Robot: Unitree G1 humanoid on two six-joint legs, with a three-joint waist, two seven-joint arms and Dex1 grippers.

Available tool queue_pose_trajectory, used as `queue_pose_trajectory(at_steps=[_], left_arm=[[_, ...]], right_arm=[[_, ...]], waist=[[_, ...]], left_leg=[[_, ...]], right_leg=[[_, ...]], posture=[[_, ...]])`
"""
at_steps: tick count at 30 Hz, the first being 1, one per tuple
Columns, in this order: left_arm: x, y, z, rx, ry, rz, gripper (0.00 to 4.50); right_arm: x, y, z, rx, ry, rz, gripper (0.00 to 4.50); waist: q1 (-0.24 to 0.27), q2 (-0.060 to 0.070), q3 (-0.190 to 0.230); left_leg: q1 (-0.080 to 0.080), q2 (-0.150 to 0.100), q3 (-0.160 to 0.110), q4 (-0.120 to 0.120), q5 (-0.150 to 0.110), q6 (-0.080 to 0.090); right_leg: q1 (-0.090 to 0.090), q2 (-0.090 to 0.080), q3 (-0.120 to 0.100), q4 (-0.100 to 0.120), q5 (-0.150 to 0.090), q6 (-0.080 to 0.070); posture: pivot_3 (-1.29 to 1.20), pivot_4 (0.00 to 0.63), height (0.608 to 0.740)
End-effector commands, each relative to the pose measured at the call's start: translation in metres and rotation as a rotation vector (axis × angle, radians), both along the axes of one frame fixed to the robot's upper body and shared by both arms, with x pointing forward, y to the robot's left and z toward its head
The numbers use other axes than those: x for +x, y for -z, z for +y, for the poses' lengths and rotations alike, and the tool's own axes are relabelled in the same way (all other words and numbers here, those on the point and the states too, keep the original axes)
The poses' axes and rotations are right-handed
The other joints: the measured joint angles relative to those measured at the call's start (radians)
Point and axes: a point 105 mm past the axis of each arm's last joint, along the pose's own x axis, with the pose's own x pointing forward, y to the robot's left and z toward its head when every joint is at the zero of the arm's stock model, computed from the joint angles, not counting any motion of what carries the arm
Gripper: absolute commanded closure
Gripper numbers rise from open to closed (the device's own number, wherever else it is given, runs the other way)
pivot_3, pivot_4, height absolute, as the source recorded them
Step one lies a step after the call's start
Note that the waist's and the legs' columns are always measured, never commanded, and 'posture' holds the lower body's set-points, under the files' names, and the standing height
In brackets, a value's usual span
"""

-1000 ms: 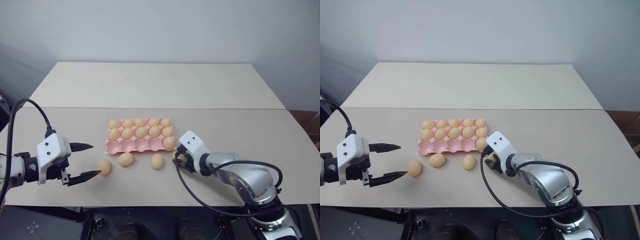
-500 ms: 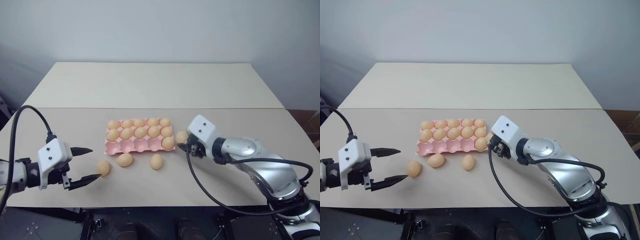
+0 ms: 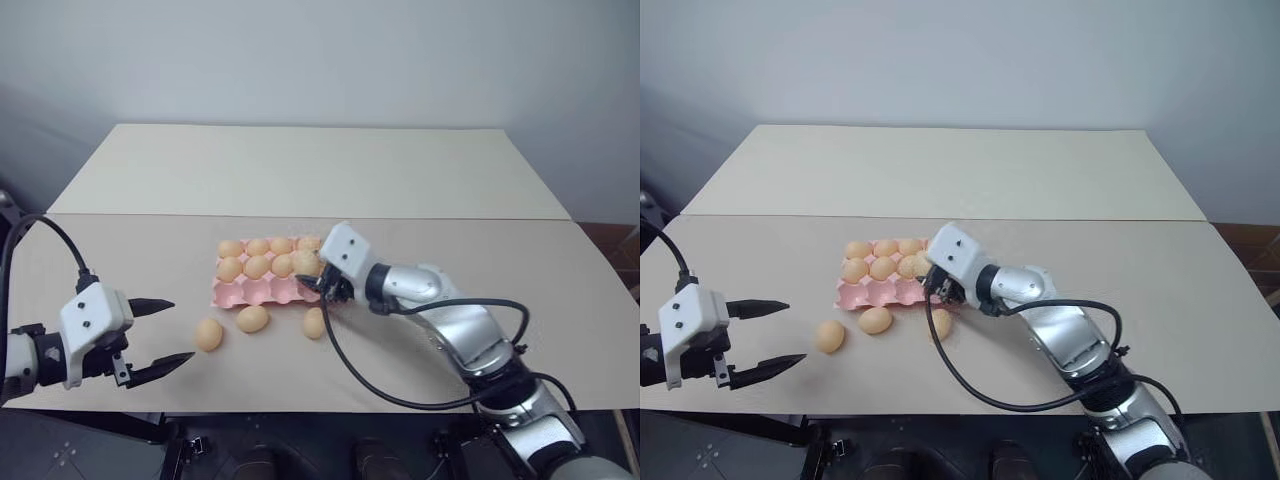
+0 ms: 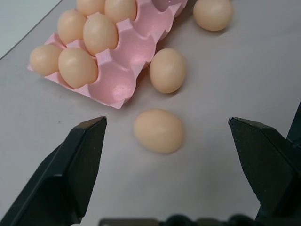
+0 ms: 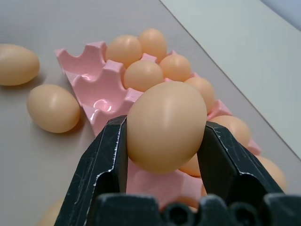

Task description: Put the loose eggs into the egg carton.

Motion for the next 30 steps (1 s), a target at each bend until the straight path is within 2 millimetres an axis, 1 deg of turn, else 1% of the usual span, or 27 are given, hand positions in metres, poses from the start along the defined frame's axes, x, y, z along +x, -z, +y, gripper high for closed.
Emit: queue_pose_trajectory(at_steps=[1,4,5,6,10,17,23,25,27,30], left_arm=[[-0.003,-0.008,-0.005,-0.009,0.017,-0.034,0.00],[-0.003,-0.006,-0.005,-0.003,0.015,-0.034,0.00],[-0.002,-0.006,-0.005,-0.003,0.015,-0.034,0.00],[-0.001,-0.006,-0.005,-0.002,0.016,-0.035,0.00],[0.001,-0.006,-0.007,-0.003,0.025,-0.041,0.00],[0.003,-0.007,-0.006,-0.005,0.012,-0.072,0.00],[0.009,-0.009,-0.005,-0.015,-0.029,-0.176,0.00],[0.009,-0.009,-0.007,-0.044,-0.012,-0.175,0.00],[0.008,-0.007,-0.007,-0.058,-0.001,-0.133,0.00],[0.004,-0.006,-0.007,-0.077,0.022,-0.087,0.00]], right_arm=[[-0.001,-0.012,0.005,0.002,-0.021,-0.070,2.31],[-0.003,-0.010,0.007,0.004,-0.034,-0.065,2.31],[-0.005,-0.010,0.008,0.002,-0.043,-0.074,1.85],[-0.005,-0.009,0.009,0.002,-0.046,-0.079,1.65],[-0.002,-0.004,0.010,-0.024,-0.030,-0.107,0.33],[0.000,-0.002,0.006,-0.027,-0.010,-0.121,0.33],[0.000,-0.002,0.001,-0.039,0.000,-0.125,0.33],[-0.001,-0.003,0.000,-0.042,0.003,-0.131,0.33],[-0.004,-0.006,-0.003,-0.041,0.004,-0.125,0.33],[-0.018,-0.010,-0.015,-0.055,-0.034,-0.036,0.33]], waist=[[0.000,0.000,0.000],[-0.002,0.000,0.000],[-0.003,0.000,0.000],[-0.003,0.000,0.000],[-0.002,0.000,0.000],[-0.003,0.000,0.000],[-0.001,0.000,0.000],[-0.001,0.000,0.000],[-0.002,-0.001,0.000],[-0.001,0.000,0.000]], left_leg=[[0.000,0.000,0.000,0.000,0.000,0.000],[0.000,0.000,0.000,0.000,0.000,0.000],[0.000,0.000,0.000,0.000,0.000,0.000],[0.000,0.000,0.000,0.000,0.000,0.000],[0.000,0.000,0.000,0.000,0.000,0.000],[0.000,0.000,0.000,0.000,0.000,0.000],[0.000,0.000,0.000,0.000,0.000,0.000],[0.000,0.000,0.000,0.000,0.000,0.000],[0.000,0.000,0.000,0.000,0.000,0.000],[0.000,0.000,0.000,0.000,0.000,0.000]], right_leg=[[0.000,0.000,0.000,0.000,0.000,0.000],[0.000,0.000,0.000,0.000,0.000,0.000],[0.000,0.000,0.000,0.000,0.000,0.000],[0.000,0.000,0.000,0.000,0.000,0.000],[0.000,0.000,0.000,0.000,0.000,0.000],[0.000,0.000,0.000,0.000,0.000,0.000],[0.000,0.000,0.000,0.000,0.000,0.000],[0.000,0.000,0.000,0.000,0.000,0.000],[0.000,0.000,0.000,0.000,0.000,0.000],[0.000,0.000,0.000,0.000,0.000,0.000]], posture=[[0.00,0.150,0.740],[0.00,0.150,0.740],[0.00,0.150,0.740],[0.00,0.150,0.740],[0.00,0.150,0.740],[0.00,0.150,0.740],[0.00,0.150,0.740],[0.00,0.150,0.740],[0.00,0.150,0.740],[0.00,0.150,0.740]])
